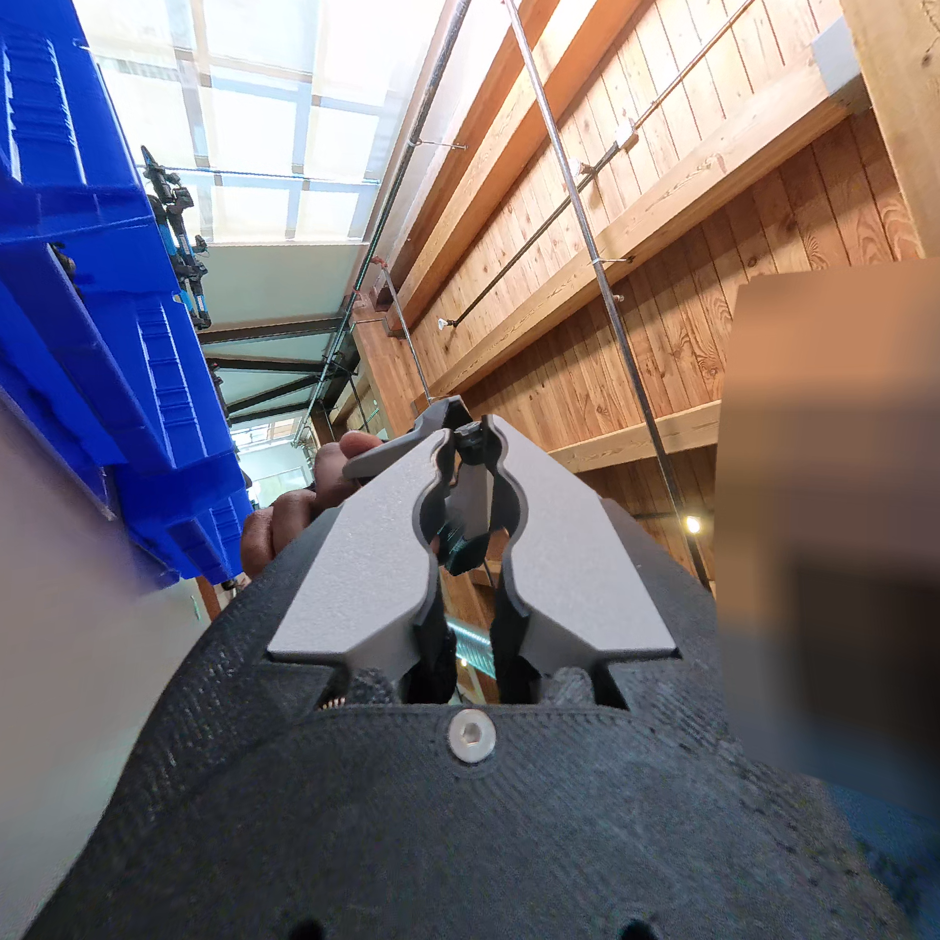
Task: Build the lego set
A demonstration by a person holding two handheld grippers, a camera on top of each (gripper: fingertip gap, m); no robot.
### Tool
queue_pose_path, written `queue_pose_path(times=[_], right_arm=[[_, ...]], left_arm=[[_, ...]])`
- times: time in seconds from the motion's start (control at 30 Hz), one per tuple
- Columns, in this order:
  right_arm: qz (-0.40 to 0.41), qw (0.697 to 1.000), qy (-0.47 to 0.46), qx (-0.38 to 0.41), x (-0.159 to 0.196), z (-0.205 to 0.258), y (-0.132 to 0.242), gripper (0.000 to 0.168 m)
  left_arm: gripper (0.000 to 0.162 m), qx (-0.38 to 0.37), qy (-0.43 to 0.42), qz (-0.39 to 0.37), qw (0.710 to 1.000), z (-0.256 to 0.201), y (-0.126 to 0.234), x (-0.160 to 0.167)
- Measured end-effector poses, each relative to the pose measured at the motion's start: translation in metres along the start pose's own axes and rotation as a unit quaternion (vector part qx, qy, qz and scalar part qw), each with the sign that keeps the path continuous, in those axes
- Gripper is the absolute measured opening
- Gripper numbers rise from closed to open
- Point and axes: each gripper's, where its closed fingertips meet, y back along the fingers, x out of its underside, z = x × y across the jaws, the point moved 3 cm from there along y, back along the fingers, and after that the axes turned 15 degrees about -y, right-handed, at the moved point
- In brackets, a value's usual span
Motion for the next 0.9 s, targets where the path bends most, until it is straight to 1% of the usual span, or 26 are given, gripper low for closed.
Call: queue_pose_path(times=[0.2,0.4,0.63,0.73,0.9], right_arm=[[0.017,1.0,-0.009,0.012,-0.001,0.0,-0.004,0.016],[0.032,0.999,-0.03,0.005,-0.002,0.002,-0.008,0.014],[0.032,0.999,-0.037,-0.004,-0.003,0.004,-0.012,0.012],[0.033,0.999,-0.039,-0.008,-0.004,0.005,-0.013,0.01],[0.028,0.999,-0.039,-0.019,-0.006,0.007,-0.014,0.008]], left_arm=[[0.012,-0.004,0.02,-0.019,1.0,0.0,0.001,-0.003],[0.011,-0.007,0.015,-0.025,1.0,-0.002,0.003,-0.006],[0.011,-0.008,0.012,-0.031,0.999,-0.004,0.004,-0.008],[0.012,-0.012,-0.005,-0.031,0.999,-0.006,0.004,-0.009],[0.011,-0.026,-0.057,-0.023,0.998,-0.009,0.004,-0.009]])
